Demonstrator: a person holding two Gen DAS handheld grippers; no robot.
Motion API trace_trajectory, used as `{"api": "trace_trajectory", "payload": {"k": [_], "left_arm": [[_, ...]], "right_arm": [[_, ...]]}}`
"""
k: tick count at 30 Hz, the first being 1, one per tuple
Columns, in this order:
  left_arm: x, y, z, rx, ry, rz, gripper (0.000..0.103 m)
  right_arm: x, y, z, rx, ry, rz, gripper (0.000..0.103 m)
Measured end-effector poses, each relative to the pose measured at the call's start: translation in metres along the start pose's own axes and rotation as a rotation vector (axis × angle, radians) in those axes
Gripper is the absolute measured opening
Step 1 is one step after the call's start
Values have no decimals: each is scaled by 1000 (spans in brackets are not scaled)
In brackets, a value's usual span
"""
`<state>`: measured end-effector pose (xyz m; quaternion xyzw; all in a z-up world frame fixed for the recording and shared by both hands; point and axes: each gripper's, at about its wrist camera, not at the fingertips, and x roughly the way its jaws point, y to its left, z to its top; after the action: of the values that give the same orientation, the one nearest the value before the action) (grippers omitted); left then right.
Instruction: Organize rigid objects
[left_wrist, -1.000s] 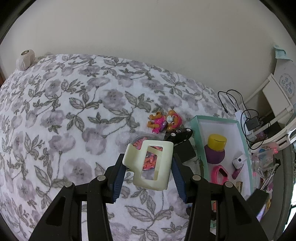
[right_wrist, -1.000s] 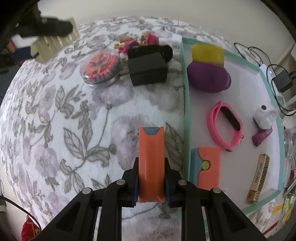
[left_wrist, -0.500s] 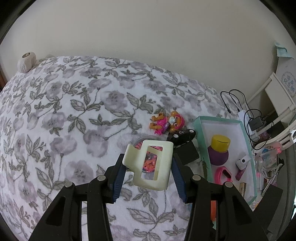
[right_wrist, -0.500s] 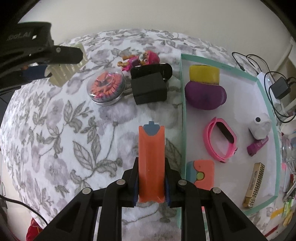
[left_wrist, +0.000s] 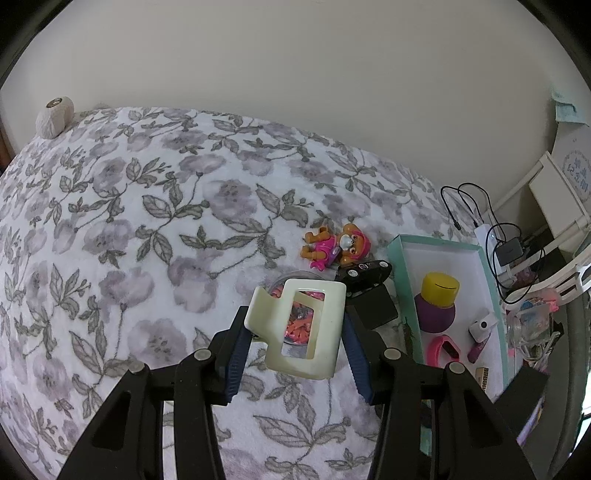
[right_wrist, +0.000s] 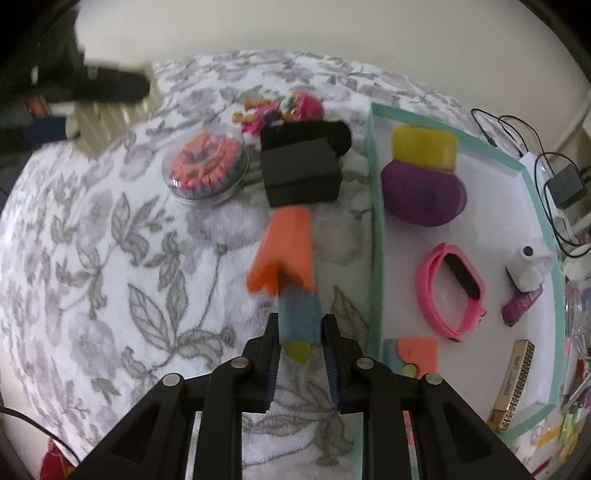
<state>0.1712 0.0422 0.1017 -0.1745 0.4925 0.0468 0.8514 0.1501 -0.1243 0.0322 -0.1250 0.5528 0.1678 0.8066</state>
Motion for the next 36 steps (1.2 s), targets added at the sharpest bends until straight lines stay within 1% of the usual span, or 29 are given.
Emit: {"api": "trace_trajectory", "payload": {"k": [2, 5, 7, 10, 13, 17, 19, 22, 24, 26, 27, 32, 34, 36], "left_arm": [[-1, 0, 0, -2, -2, -4, 50], [-2, 0, 1, -7, -6, -10, 50], [-2, 1, 1, -10, -5, -15, 50], [-2, 2, 1, -18, -2, -24, 50], [-2, 2, 1, -18, 1, -32, 50], [-2, 3, 2, -21, -1, -38, 50], [-2, 4, 2, -26, 1, -40, 50], [-2, 6, 2, -34, 2, -42, 50], [-2, 6, 2, -35, 2, -44, 50], [-3, 8, 3, -38, 0, -46, 50], [-3, 9, 3, -40, -1, -47, 50], [-3, 13, 3, -47, 2, -50, 50], [-2, 14, 4, -51, 4, -52, 50], [-1, 16, 4, -55, 6, -53, 50]], "right_arm": [[-7, -3, 3, 7, -16, 2, 42], [-11, -4, 4, 1, -22, 12, 42], [-9, -1, 2, -30, 11, 21, 42], [-7, 6, -7, -84, 55, 8, 42], [-5, 6, -10, -89, 83, -7, 42], [-5, 8, -10, -93, 83, -11, 42], [-6, 8, -9, -98, 74, 18, 42], [-9, 7, -4, -49, 39, 56, 42], [-8, 7, -1, -15, 35, 80, 50], [-4, 7, 3, 16, 23, 107, 74], [-1, 9, 4, 19, 21, 107, 75], [18, 27, 19, -22, 25, 59, 76], [26, 38, 20, -79, 31, 12, 76], [32, 45, 19, -120, 36, -15, 76]]}}
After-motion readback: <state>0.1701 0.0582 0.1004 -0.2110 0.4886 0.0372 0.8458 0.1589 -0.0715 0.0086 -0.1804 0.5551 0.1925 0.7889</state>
